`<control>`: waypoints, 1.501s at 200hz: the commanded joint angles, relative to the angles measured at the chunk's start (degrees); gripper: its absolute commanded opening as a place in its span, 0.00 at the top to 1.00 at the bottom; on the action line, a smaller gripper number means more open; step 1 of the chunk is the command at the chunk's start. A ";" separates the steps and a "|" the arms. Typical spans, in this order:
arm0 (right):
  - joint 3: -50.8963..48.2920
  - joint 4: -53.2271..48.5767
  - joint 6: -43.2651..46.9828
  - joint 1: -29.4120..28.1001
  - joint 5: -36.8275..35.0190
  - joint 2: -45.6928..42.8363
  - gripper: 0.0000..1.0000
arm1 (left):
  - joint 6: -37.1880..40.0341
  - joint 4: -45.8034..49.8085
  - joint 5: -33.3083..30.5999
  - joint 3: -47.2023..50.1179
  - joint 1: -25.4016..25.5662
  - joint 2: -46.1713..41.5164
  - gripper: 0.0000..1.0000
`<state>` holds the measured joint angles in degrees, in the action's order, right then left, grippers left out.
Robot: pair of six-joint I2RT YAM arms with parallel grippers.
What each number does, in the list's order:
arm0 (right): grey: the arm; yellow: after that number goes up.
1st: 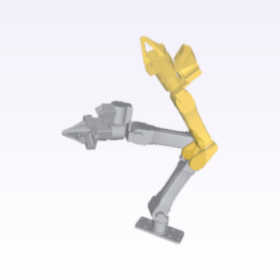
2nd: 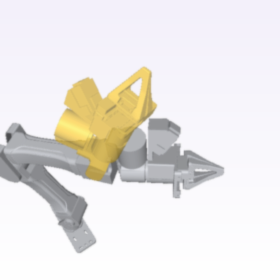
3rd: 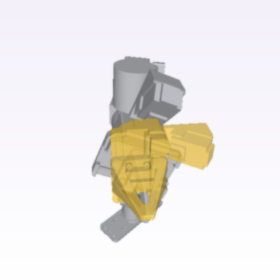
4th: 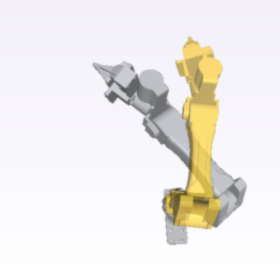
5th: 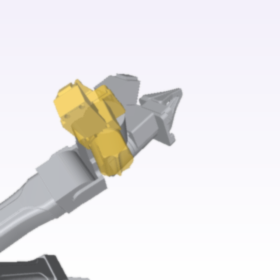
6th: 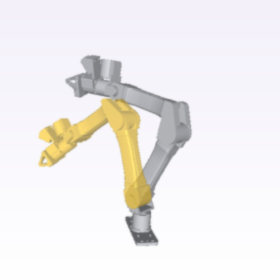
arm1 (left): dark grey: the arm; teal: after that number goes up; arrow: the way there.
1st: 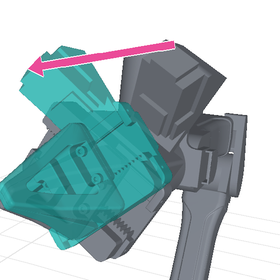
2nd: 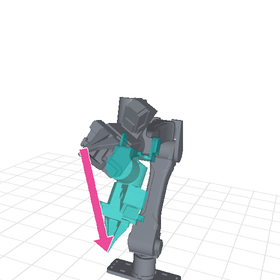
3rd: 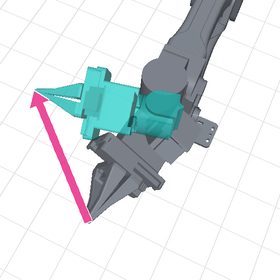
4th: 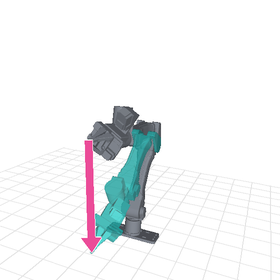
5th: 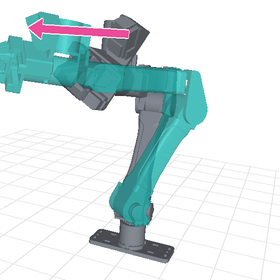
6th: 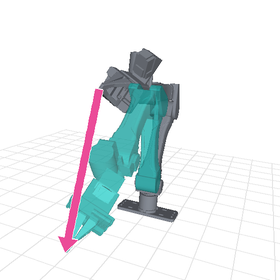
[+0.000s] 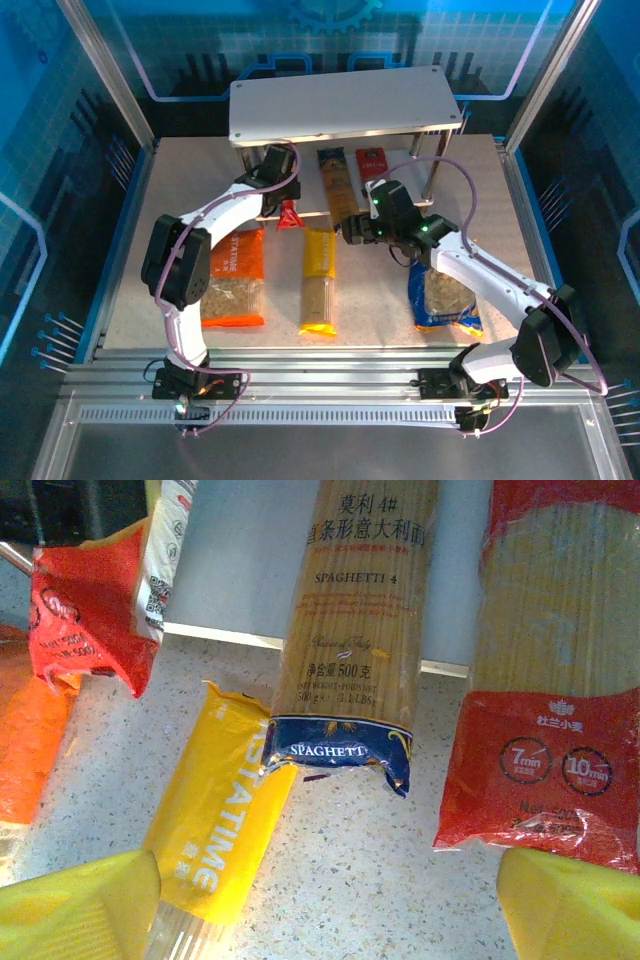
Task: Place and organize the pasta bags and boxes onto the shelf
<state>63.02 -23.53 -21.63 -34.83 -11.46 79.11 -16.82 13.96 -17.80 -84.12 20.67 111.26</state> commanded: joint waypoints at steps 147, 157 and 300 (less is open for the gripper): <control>0.13 -6.87 -6.44 -8.49 5.50 2.45 0.12 | 0.50 -9.27 2.23 11.85 1.36 -11.53 0.30; -0.02 -7.77 -7.87 -9.60 6.13 3.16 0.12 | 0.88 -9.47 2.42 13.65 2.25 -13.25 0.30; 6.77 -7.15 -17.00 -17.62 10.80 26.07 0.00 | -3.02 1.42 5.18 38.02 8.25 -51.89 0.26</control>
<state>66.46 -30.87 -37.50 -51.48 -2.57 103.04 -18.26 10.15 -12.19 -48.86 28.84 63.46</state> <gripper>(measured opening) 0.979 0.733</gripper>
